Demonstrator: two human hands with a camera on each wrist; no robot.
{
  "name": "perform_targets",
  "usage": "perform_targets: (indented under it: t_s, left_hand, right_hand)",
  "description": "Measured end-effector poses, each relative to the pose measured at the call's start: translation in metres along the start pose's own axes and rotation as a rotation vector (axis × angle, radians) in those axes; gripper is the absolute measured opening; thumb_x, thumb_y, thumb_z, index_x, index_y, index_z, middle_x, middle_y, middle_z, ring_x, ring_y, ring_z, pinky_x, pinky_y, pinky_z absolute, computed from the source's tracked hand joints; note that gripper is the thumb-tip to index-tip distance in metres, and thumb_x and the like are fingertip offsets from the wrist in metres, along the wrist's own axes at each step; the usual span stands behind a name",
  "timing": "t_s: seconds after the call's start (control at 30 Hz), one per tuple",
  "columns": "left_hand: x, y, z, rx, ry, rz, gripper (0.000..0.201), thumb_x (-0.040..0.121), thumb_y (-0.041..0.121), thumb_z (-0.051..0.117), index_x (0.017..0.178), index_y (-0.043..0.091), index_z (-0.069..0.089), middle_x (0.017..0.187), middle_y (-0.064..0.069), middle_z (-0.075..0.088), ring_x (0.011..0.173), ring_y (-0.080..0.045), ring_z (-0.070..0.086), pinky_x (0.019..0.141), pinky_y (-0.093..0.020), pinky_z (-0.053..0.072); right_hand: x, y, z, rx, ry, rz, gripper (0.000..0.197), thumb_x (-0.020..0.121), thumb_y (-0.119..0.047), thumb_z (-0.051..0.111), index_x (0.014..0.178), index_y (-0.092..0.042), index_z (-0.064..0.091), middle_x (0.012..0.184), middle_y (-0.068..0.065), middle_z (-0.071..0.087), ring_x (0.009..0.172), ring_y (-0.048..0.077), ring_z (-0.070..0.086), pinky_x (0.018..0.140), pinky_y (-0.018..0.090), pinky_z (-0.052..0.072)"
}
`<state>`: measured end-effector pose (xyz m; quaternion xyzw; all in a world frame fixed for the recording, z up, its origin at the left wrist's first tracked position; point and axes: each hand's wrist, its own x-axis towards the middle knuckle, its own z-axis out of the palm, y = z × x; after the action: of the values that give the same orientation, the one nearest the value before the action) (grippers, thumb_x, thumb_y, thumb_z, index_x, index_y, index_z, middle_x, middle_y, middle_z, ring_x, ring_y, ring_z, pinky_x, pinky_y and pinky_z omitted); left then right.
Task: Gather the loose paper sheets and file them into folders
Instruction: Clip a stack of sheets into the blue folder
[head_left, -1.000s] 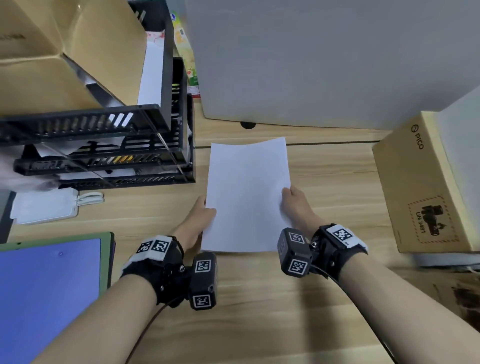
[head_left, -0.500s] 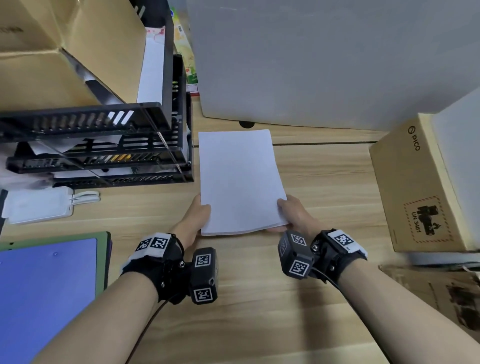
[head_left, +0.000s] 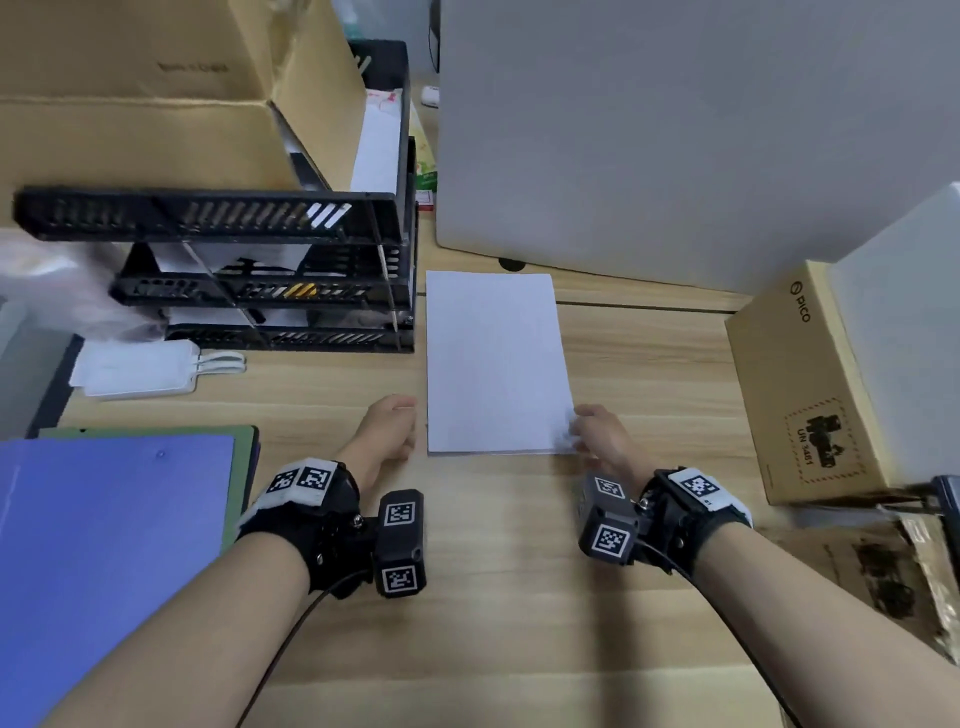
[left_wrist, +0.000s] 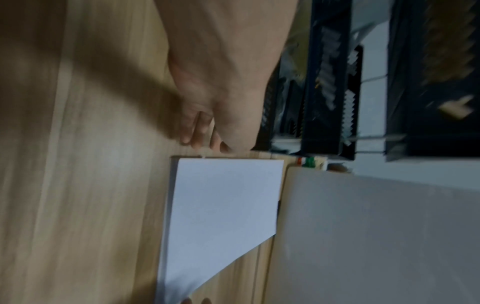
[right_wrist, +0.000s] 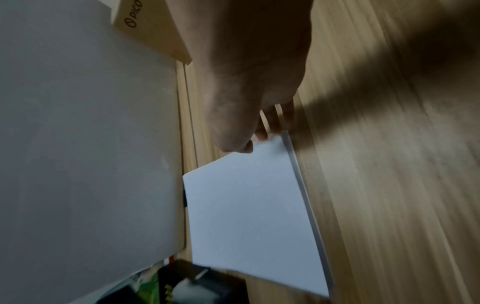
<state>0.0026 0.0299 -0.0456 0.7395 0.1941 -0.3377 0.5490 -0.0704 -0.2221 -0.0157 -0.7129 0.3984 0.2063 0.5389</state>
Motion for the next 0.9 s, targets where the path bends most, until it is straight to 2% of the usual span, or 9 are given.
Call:
perform_targets:
  t_s: [0.13, 0.27, 0.33, 0.43, 0.47, 0.63, 0.73, 0.83, 0.9]
  left_hand:
    - [-0.032, -0.005, -0.04, -0.041, 0.015, 0.101, 0.03, 0.098, 0.005, 0.04, 0.121, 0.011, 0.058, 0.102, -0.008, 0.062, 0.065, -0.014, 0.053, 0.056, -0.02, 0.043]
    - [-0.068, -0.027, -0.087, -0.057, 0.122, 0.154, 0.02, 0.096, 0.003, 0.047, 0.104, 0.014, 0.061, 0.095, -0.008, 0.062, 0.065, -0.013, 0.052, 0.051, -0.013, 0.042]
    - [-0.083, -0.048, -0.113, -0.056, 0.175, 0.157, 0.016, 0.096, 0.007, 0.052, 0.094, 0.02, 0.062, 0.099, -0.008, 0.063, 0.074, -0.016, 0.055, 0.064, -0.018, 0.046]
    - [-0.11, -0.085, -0.155, -0.01, 0.32, 0.171, 0.016, 0.098, 0.012, 0.051, 0.106, 0.019, 0.063, 0.109, -0.003, 0.061, 0.098, -0.017, 0.054, 0.087, -0.029, 0.044]
    - [-0.121, -0.099, -0.167, -0.008, 0.374, 0.164, 0.02, 0.099, 0.012, 0.049, 0.112, 0.018, 0.062, 0.114, -0.002, 0.06, 0.101, -0.017, 0.052, 0.09, -0.029, 0.042]
    - [-0.161, -0.158, -0.22, 0.001, 0.572, 0.094, 0.029, 0.097, 0.004, 0.047, 0.121, 0.013, 0.061, 0.127, -0.011, 0.059, 0.117, -0.03, 0.055, 0.092, -0.031, 0.042]
    - [-0.181, -0.185, -0.247, -0.013, 0.654, 0.064, 0.03, 0.095, 0.002, 0.051, 0.123, 0.008, 0.06, 0.134, -0.012, 0.055, 0.114, -0.025, 0.054, 0.088, -0.028, 0.04]
    - [-0.189, -0.203, -0.269, -0.018, 0.714, 0.037, 0.034, 0.091, 0.002, 0.056, 0.125, 0.006, 0.059, 0.127, -0.01, 0.057, 0.101, -0.02, 0.054, 0.082, -0.025, 0.039]
    - [-0.189, -0.212, -0.281, 0.002, 0.73, 0.006, 0.042, 0.089, 0.005, 0.06, 0.131, 0.008, 0.056, 0.129, -0.01, 0.056, 0.111, -0.024, 0.056, 0.089, -0.028, 0.042]
  right_hand:
    - [-0.03, -0.021, 0.033, 0.023, -0.138, -0.065, 0.021, 0.1, -0.014, 0.043, 0.115, -0.012, 0.057, 0.093, 0.007, 0.063, 0.069, 0.019, 0.06, 0.04, 0.013, 0.041]
    - [-0.063, -0.038, 0.086, -0.061, -0.271, -0.126, 0.026, 0.1, -0.01, 0.036, 0.112, -0.012, 0.059, 0.088, 0.005, 0.066, 0.066, 0.017, 0.063, 0.054, 0.019, 0.047]
    - [-0.077, -0.041, 0.115, -0.098, -0.332, -0.139, 0.026, 0.1, -0.009, 0.035, 0.111, -0.011, 0.058, 0.082, 0.003, 0.066, 0.066, 0.018, 0.062, 0.064, 0.027, 0.049]
    - [-0.093, -0.041, 0.158, -0.142, -0.437, -0.157, 0.023, 0.101, -0.012, 0.038, 0.111, -0.009, 0.057, 0.083, 0.005, 0.066, 0.069, 0.022, 0.063, 0.081, 0.04, 0.05]
    - [-0.099, -0.038, 0.172, -0.152, -0.47, -0.159, 0.021, 0.101, -0.012, 0.039, 0.111, -0.009, 0.057, 0.084, 0.006, 0.065, 0.07, 0.022, 0.063, 0.08, 0.039, 0.05]
    - [-0.122, -0.022, 0.23, -0.219, -0.587, -0.14, 0.019, 0.101, -0.012, 0.041, 0.112, -0.009, 0.056, 0.085, 0.004, 0.062, 0.066, 0.018, 0.06, 0.058, 0.024, 0.044]
    - [-0.137, -0.015, 0.258, -0.279, -0.642, -0.122, 0.014, 0.099, -0.011, 0.046, 0.108, -0.009, 0.057, 0.081, 0.004, 0.06, 0.058, 0.016, 0.057, 0.042, 0.016, 0.045]
    - [-0.143, -0.014, 0.286, -0.327, -0.649, -0.106, 0.014, 0.098, -0.011, 0.046, 0.099, -0.008, 0.059, 0.08, 0.004, 0.056, 0.063, 0.02, 0.055, 0.045, 0.02, 0.045]
    - [-0.142, -0.014, 0.304, -0.333, -0.661, -0.083, 0.016, 0.096, -0.011, 0.047, 0.09, -0.009, 0.061, 0.084, 0.005, 0.057, 0.071, 0.023, 0.055, 0.054, 0.027, 0.047]
